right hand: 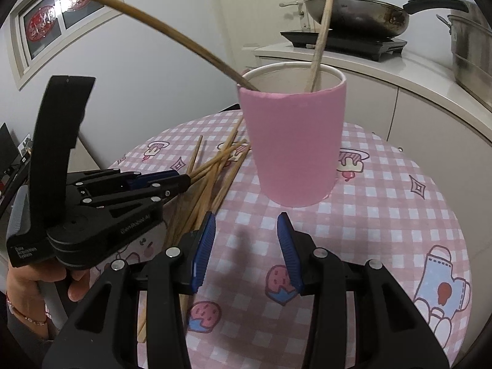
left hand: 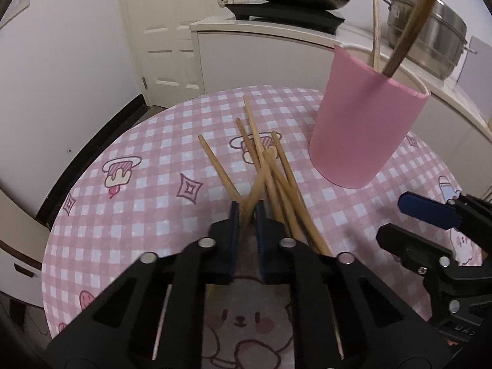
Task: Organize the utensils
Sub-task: 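Grasp a chopstick with the left gripper while the right gripper grasps another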
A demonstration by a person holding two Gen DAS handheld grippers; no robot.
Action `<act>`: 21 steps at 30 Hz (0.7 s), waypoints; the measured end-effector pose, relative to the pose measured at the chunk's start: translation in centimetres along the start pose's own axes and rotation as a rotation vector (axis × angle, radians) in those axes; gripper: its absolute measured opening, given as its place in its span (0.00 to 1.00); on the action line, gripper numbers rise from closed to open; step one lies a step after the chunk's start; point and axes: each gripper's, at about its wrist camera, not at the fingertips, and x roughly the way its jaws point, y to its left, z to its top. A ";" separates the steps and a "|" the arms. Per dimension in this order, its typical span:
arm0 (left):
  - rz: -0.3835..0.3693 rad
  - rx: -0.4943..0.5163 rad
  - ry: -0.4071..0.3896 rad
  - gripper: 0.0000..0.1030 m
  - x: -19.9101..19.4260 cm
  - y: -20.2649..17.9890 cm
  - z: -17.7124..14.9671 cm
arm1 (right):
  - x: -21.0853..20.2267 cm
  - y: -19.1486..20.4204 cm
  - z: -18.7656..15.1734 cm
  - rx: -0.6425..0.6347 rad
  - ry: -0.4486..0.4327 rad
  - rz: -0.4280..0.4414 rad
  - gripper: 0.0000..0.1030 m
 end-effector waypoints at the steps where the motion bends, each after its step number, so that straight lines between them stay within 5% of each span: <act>1: 0.002 -0.010 -0.005 0.06 -0.2 0.2 -0.1 | 0.0 0.2 0.0 -0.002 0.001 0.002 0.38; 13: 0.047 -0.130 -0.040 0.06 -3.7 5.6 -1.4 | 2.5 5.4 1.5 -0.116 0.033 0.040 0.38; 21: 0.068 -0.218 0.032 0.06 -2.4 10.0 -2.0 | 7.2 9.5 4.1 -0.221 0.078 -0.003 0.38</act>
